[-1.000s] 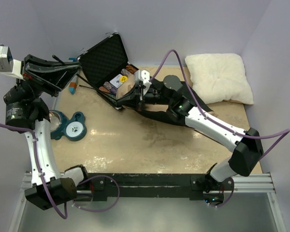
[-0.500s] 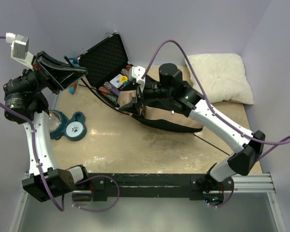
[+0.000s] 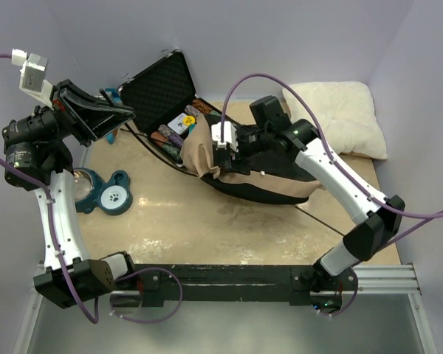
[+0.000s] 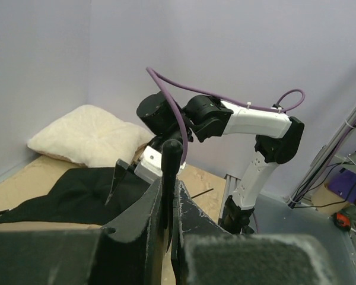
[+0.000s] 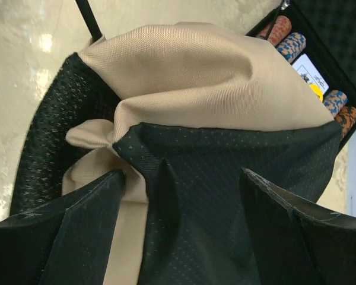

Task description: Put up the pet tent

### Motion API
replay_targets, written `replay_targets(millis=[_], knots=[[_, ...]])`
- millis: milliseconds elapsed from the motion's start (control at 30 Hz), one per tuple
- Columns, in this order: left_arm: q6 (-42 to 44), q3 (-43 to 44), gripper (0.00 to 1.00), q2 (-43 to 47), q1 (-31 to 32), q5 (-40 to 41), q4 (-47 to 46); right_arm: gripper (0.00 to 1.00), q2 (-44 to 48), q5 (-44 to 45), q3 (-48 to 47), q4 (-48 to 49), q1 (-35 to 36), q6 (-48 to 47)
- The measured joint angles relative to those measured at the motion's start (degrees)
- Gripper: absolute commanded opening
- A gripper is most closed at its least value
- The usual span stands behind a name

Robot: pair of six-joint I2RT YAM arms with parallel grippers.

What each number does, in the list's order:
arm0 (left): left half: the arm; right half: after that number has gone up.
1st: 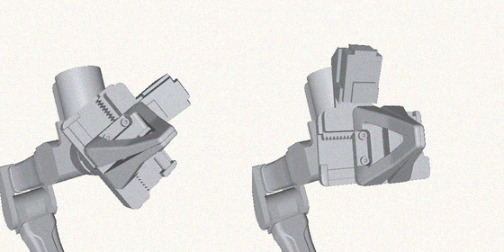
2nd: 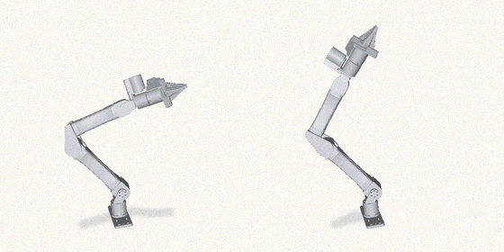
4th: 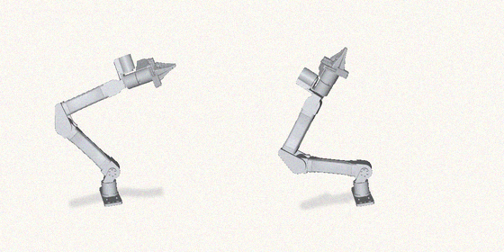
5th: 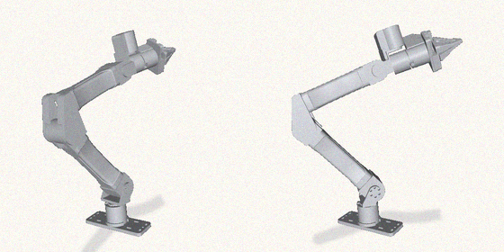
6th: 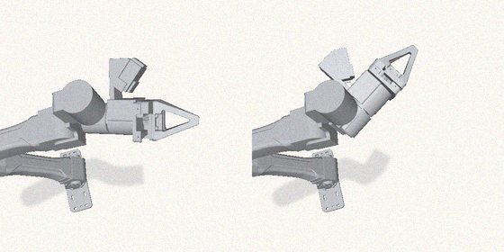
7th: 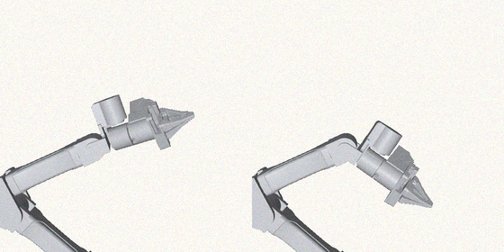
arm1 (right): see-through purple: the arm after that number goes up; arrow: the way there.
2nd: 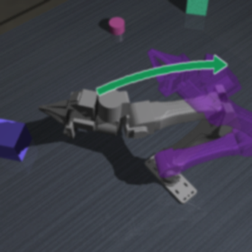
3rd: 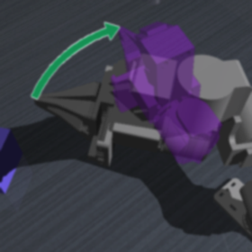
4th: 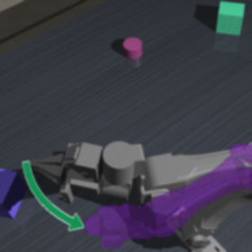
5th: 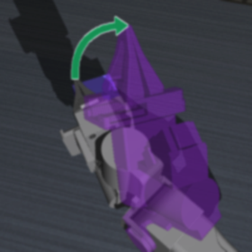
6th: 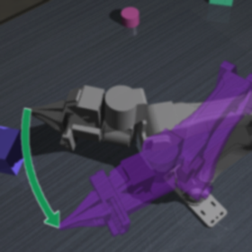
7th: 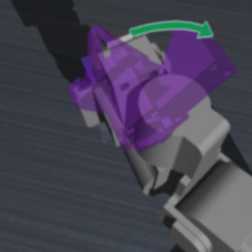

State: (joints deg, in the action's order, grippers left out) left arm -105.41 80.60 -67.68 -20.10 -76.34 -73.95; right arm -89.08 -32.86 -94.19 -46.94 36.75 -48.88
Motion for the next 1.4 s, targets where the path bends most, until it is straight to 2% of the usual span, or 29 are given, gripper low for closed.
replay_targets(millis=[333, 600, 767, 933, 1067, 1200, 1233, 1400], knots=[[0.3, 0.0, 0.0, 0.0, 0.0, 0.0, 0.0, 0.76, -9.7, -1.0, -7.9, -7.6, 1.7, -9.7], [1.5, 0.0, 0.0, 0.0, 0.0, 0.0, 0.0, 0.74, -7.0, -1.2, -6.6, -9.7, 4.1, -12.8], [1.6, 0.0, 0.0, -0.1, 0.0, 0.0, 0.0, 0.68, -3.8, -1.4, -4.8, -10.5, 4.5, -12.9], [1.7, -0.7, 0.0, -0.3, 0.3, 0.2, 0.0, 0.65, -4.7, -1.7, -3.8, -10.8, 4.5, -12.6], [1.8, -1.6, 0.0, -0.6, 0.8, 0.2, 0.0, 0.41, -9.2, -3.0, -4.5, -10.9, 4.6, -10.8], [1.7, -1.9, 0.0, -0.7, 1.2, -0.2, 0.0, 0.03, -13.7, -5.9, -5.7, -11.1, 4.6, -7.9], [1.7, -2.2, 0.0, -0.7, 1.5, -0.2, 0.0, 0.0, -14.1, -6.7, -6.4, -11.3, 4.5, -7.2], [2.2, -5.7, 0.0, -0.2, 4.3, 0.1, -0.1, 0.0, -14.5, -11.8, -13.5, -12.3, 4.7, -1.6]])
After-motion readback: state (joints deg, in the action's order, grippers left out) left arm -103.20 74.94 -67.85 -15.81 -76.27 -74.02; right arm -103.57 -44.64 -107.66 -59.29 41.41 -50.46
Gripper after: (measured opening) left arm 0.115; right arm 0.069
